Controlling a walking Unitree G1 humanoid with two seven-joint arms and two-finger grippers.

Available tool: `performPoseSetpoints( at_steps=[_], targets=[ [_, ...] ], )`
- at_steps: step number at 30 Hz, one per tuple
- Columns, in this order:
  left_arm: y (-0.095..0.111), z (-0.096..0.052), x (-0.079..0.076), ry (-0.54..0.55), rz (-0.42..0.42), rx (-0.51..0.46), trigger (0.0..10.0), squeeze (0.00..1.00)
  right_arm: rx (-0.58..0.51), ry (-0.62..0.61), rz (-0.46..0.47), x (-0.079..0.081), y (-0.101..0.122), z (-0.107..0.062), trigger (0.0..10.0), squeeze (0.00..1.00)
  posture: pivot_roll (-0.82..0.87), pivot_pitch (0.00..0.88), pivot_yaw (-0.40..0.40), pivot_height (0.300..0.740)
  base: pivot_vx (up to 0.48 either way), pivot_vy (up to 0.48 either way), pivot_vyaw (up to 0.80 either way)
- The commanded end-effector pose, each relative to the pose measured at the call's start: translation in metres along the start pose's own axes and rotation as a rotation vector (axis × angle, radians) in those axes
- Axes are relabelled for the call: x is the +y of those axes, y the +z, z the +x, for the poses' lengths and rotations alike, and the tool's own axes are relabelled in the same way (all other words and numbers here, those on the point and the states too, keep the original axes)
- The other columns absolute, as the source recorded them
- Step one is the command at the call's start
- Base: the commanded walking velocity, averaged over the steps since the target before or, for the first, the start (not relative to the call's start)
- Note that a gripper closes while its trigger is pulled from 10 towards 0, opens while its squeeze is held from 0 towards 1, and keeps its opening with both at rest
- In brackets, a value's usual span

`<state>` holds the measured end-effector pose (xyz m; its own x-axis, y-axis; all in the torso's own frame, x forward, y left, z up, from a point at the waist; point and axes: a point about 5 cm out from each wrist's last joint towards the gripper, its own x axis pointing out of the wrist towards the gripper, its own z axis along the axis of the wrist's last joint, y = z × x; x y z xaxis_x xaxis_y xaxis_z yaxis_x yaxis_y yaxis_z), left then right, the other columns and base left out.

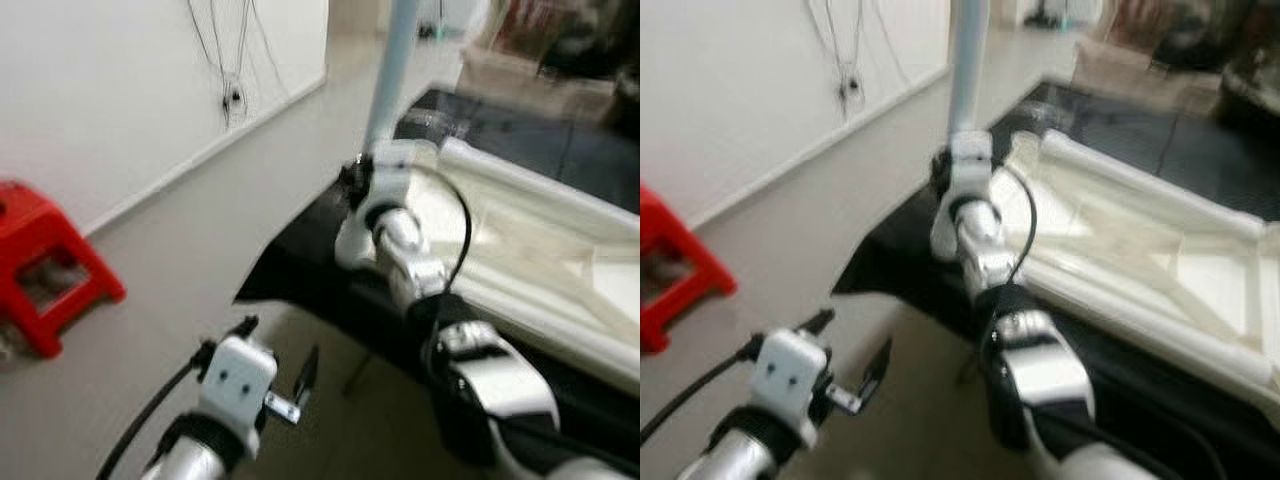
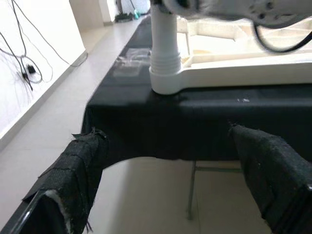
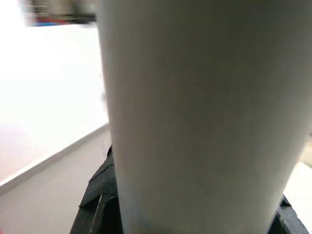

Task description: Building children table

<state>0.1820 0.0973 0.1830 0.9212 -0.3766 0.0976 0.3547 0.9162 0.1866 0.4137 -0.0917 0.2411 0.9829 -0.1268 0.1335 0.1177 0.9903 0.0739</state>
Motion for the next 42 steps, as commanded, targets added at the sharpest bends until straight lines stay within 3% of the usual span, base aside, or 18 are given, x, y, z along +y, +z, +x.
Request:
performPoseSetpoints(
  at_steps=[1,3,4,5,6,7,8,9,13,16,18,19,26,27,36,37,42],
  targets=[
    [-0.005,0.000,0.001,-0.008,0.002,0.015,10.0,0.00,0.184,-0.212,0.018,-0.028,-0.041,-0.007,0.0,0.00,0.25,0.101,-0.089,0.740,0.000,0.000,0.00],
    [-0.005,0.001,0.001,-0.008,0.001,0.011,10.0,0.00,0.169,-0.385,0.055,-0.033,-0.035,-0.008,0.0,0.00,0.26,0.101,-0.090,0.740,0.000,0.000,0.00],
    [-0.005,0.001,0.001,-0.008,0.001,0.011,10.0,0.00,0.169,-0.385,0.055,-0.033,-0.035,-0.008,0.0,0.00,0.26,0.101,-0.090,0.740,0.000,0.000,0.00],
    [-0.006,0.001,0.000,-0.013,-0.002,0.012,10.0,0.00,0.185,-0.529,0.077,-0.038,-0.032,-0.010,0.0,0.00,0.26,0.096,-0.091,0.740,0.000,0.000,0.00],
    [-0.006,0.001,0.000,-0.013,-0.002,0.012,10.0,0.00,0.185,-0.529,0.077,-0.038,-0.032,-0.010,0.0,0.00,0.26,0.096,-0.091,0.740,0.000,0.000,0.00],
    [-0.008,0.000,-0.001,-0.022,-0.005,0.018,10.0,0.00,0.189,-0.644,0.099,-0.041,-0.030,-0.012,0.0,0.00,0.26,0.094,-0.087,0.740,0.000,0.000,0.00],
    [-0.008,0.000,-0.001,-0.022,-0.005,0.018,10.0,0.00,0.189,-0.644,0.099,-0.041,-0.030,-0.012,0.0,0.00,0.26,0.094,-0.087,0.740,0.000,0.000,0.00],
    [-0.011,-0.001,-0.003,-0.031,-0.009,0.024,10.0,0.00,0.175,-0.719,0.117,-0.041,-0.026,-0.015,0.0,0.00,0.26,0.093,-0.085,0.740,0.000,0.000,0.00],
    [-0.018,-0.003,-0.005,-0.043,-0.015,0.046,10.0,0.00,0.170,-0.814,0.166,-0.038,-0.025,-0.020,0.0,0.00,0.26,0.088,-0.080,0.740,0.000,0.000,0.00],
    [-0.022,-0.004,-0.006,-0.051,-0.016,0.054,10.0,0.00,0.167,-0.820,0.161,-0.035,-0.025,-0.021,0.0,0.00,0.26,0.083,-0.081,0.740,0.000,0.000,0.00],
    [-0.024,-0.004,-0.007,-0.060,-0.017,0.060,10.0,0.00,0.161,-0.799,0.154,-0.031,-0.026,-0.021,0.5,0.00,0.26,0.083,-0.080,0.740,0.000,0.000,0.00],
    [-0.025,-0.004,-0.007,-0.065,-0.017,0.062,10.0,0.00,0.165,-0.766,0.153,-0.029,-0.027,-0.021,10.0,0.00,0.26,0.079,-0.079,0.740,0.000,0.000,0.00],
    [-0.031,-0.003,-0.008,-0.076,-0.019,0.069,10.0,0.00,0.203,-0.648,0.098,-0.020,-0.032,-0.019,10.0,0.00,0.25,0.071,-0.074,0.740,0.000,0.000,0.00],
    [-0.031,-0.003,-0.009,-0.077,-0.019,0.070,10.0,0.00,0.198,-0.619,0.090,-0.019,-0.033,-0.018,10.0,1.00,0.25,0.067,-0.073,0.740,0.000,0.000,0.00],
    [-0.036,-0.004,-0.008,-0.086,-0.018,0.070,10.0,0.00,0.179,-0.541,0.098,-0.013,-0.032,-0.017,10.0,1.00,0.25,0.058,-0.066,0.740,0.000,0.000,0.00],
    [-0.037,-0.003,-0.009,-0.087,-0.018,0.071,10.0,0.00,0.167,-0.525,0.089,-0.012,-0.032,-0.017,10.0,0.00,0.25,0.055,-0.066,0.740,0.000,0.000,0.00],
    [-0.041,-0.003,-0.011,-0.096,-0.017,0.076,10.0,0.00,0.120,-0.344,0.067,-0.008,-0.034,-0.018,10.0,0.00,0.24,0.047,-0.064,0.740,0.000,0.000,0.00]
  ],
)
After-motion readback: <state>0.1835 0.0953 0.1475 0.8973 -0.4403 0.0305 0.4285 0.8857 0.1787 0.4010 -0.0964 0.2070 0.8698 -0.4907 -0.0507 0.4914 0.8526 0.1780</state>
